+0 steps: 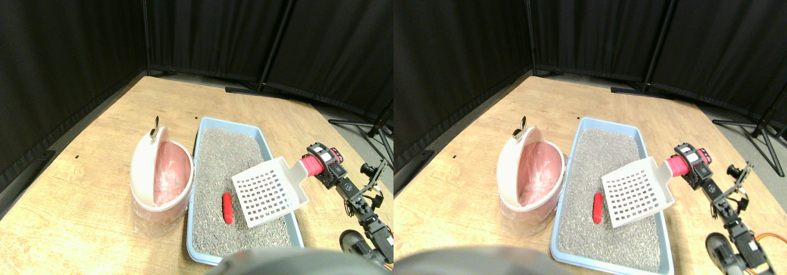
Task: Scoop (unimanual)
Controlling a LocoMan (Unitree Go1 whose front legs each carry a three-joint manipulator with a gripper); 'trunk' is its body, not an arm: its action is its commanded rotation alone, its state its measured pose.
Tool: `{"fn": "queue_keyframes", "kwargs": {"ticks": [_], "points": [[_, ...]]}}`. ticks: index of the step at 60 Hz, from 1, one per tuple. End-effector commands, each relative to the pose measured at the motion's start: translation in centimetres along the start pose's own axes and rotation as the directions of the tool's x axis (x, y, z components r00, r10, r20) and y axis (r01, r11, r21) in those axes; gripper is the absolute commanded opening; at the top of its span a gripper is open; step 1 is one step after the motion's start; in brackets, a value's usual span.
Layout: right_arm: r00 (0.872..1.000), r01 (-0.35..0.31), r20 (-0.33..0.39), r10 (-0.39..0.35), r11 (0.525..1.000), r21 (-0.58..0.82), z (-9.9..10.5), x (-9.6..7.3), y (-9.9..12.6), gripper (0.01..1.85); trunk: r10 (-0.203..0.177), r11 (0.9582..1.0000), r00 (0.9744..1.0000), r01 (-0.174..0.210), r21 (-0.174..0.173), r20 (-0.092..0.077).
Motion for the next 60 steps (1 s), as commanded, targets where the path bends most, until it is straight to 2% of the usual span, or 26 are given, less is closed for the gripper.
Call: {"fn": "queue_keyframes", "kwargs": {"ticks": [1,8,15,19,26,38,46,48,52,58,60], "points": [[0.999,0.020,0.043,-0.018,0.999,-0.039,0.7,0.3,-0.4,0.05,0.022,0.9998,0.9997,-0.022,0.000,-0.015],[0.999,0.041,0.036,-0.037,0.994,-0.099,0.8,0.6,-0.9,0.05,0.027,0.9996,0.9995,-0.027,-0.003,-0.015],[0.999,0.035,0.002,-0.035,0.979,-0.202,2.0,0.9,-0.9,0.05,0.031,0.9995,0.9993,-0.032,-0.007,-0.019],[0.999,0.030,-0.003,-0.032,0.976,-0.216,2.3,1.0,-0.8,0.05,0.033,0.9994,0.9993,-0.034,-0.009,-0.018],[0.999,-0.014,-0.034,0.004,0.951,-0.308,3.2,1.5,-0.1,0.05,0.039,0.9991,0.9990,-0.039,-0.014,-0.022],[0.998,-0.048,-0.064,0.026,0.925,-0.378,3.9,2.0,0.6,0.05,0.051,0.9984,0.9983,-0.052,-0.025,-0.029],[0.995,-0.084,-0.081,0.056,0.907,-0.412,4.0,2.5,1.4,0.05,0.057,0.9978,0.9978,-0.058,-0.032,-0.034],[0.993,-0.076,-0.115,0.029,0.900,-0.430,4.0,2.6,1.8,0.05,0.058,0.9977,0.9976,-0.059,-0.033,-0.037],[0.993,-0.097,-0.109,0.053,0.890,-0.446,3.7,3.1,2.1,0.05,0.063,0.9972,0.9972,-0.064,-0.037,-0.039],[0.988,-0.072,-0.153,-0.001,0.881,-0.468,3.6,3.4,2.6,0.05,0.070,0.9966,0.9967,-0.072,-0.041,-0.041],[0.989,-0.086,-0.148,0.019,0.880,-0.467,3.5,3.5,2.8,0.05,0.073,0.9964,0.9964,-0.074,-0.041,-0.043]]}}
